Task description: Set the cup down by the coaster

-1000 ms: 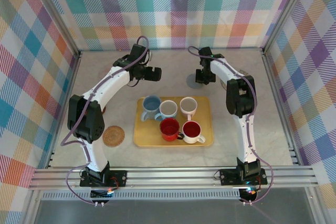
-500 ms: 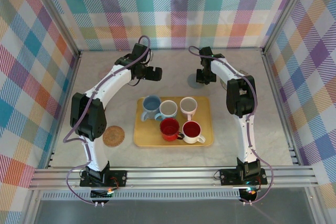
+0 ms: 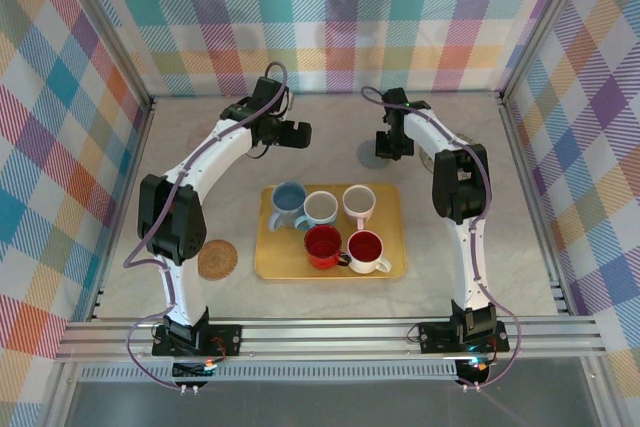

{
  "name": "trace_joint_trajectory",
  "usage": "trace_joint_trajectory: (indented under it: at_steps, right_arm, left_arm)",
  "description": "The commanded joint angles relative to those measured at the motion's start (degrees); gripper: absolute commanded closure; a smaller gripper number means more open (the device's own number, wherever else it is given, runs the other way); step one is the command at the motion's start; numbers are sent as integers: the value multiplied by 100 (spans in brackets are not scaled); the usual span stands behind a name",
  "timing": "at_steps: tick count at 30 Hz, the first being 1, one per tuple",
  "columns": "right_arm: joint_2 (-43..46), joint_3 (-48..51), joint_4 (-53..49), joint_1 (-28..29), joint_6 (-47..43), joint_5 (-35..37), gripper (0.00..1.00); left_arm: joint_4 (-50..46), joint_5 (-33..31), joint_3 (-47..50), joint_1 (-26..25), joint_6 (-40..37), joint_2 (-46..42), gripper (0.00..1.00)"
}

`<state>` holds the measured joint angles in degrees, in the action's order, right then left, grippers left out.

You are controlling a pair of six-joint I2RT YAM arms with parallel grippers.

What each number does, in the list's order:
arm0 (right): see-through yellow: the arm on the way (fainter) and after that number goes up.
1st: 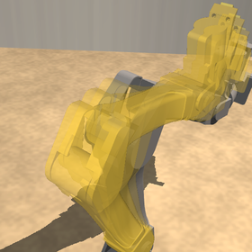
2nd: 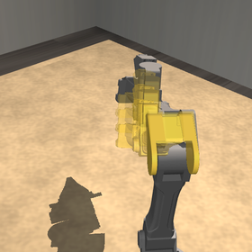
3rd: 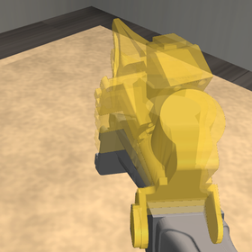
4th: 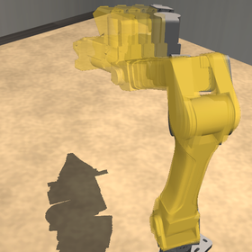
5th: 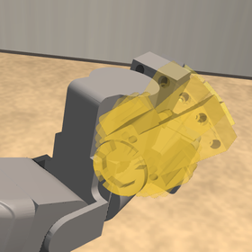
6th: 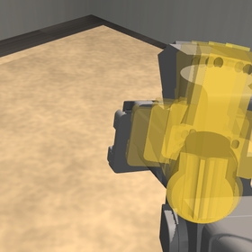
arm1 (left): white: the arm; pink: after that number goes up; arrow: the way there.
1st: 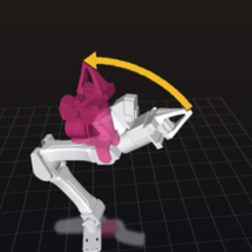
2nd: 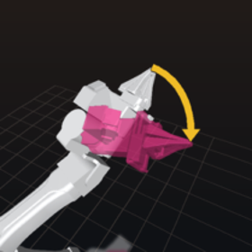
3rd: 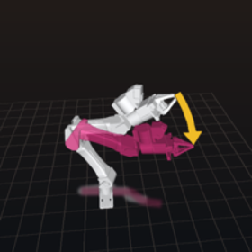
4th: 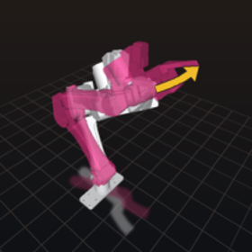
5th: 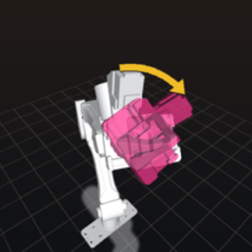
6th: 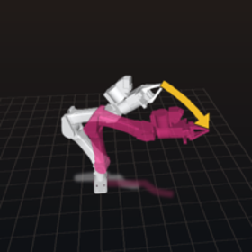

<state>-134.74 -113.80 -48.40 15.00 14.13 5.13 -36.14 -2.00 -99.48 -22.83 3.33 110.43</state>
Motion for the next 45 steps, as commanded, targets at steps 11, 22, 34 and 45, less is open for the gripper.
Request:
trace_joint_trajectory:
  at_steps: [11,22,34,45]
  right_arm:
    - [44,8,-60,-27,-136,-300,97]
    - [-221,-149,-196,-24,-238,-30,100]
    - [-115,-135,-259,-32,-314,28,100]
    - [281,-189,-60,-28,-795,-691,69]
  left_arm:
    - [-71,24,163,-99,-76,-186,0]
    - [-156,-53,279,-116,-66,-318,0]
    - [-359,-46,219,-125,-127,-251,0]
    - [-564,-57,-237,-125,-8,-85,0]
